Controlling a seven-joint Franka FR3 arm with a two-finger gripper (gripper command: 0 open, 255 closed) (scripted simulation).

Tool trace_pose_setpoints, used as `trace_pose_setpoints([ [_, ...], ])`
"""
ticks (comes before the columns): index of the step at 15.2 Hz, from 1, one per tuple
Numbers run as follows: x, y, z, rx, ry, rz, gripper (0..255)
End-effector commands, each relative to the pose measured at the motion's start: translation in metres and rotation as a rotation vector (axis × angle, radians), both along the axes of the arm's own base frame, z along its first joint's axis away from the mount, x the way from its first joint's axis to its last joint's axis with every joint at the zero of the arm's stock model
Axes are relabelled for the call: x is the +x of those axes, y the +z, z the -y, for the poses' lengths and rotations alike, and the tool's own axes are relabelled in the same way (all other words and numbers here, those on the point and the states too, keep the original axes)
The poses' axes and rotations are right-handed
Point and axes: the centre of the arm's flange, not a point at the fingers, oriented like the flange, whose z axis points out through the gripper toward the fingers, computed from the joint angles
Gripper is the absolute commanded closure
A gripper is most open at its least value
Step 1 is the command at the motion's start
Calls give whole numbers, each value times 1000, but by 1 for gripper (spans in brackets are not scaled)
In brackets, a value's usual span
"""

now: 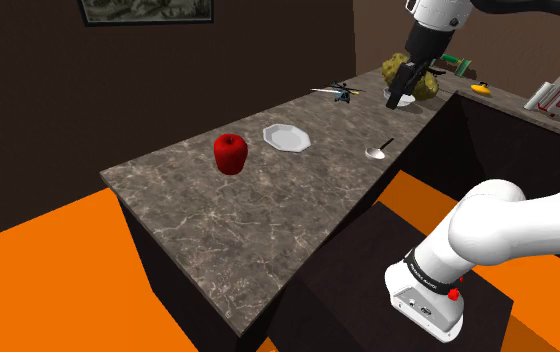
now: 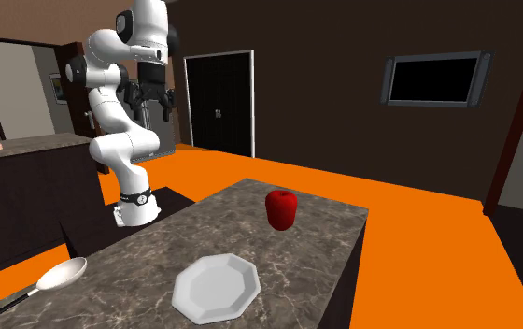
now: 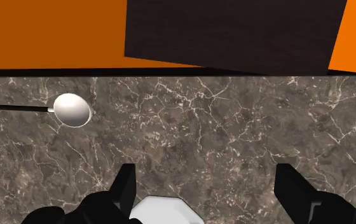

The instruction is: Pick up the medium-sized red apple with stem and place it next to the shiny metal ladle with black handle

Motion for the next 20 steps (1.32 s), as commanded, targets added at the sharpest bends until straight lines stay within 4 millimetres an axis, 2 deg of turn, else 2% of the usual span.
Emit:
trace_pose_setpoints([
  [1, 0, 0, 0, 0, 0, 0, 0],
  [10, 94, -48, -42, 29, 152, 1, 0],
  [20, 190, -100, -106, 60, 321, 2, 0],
])
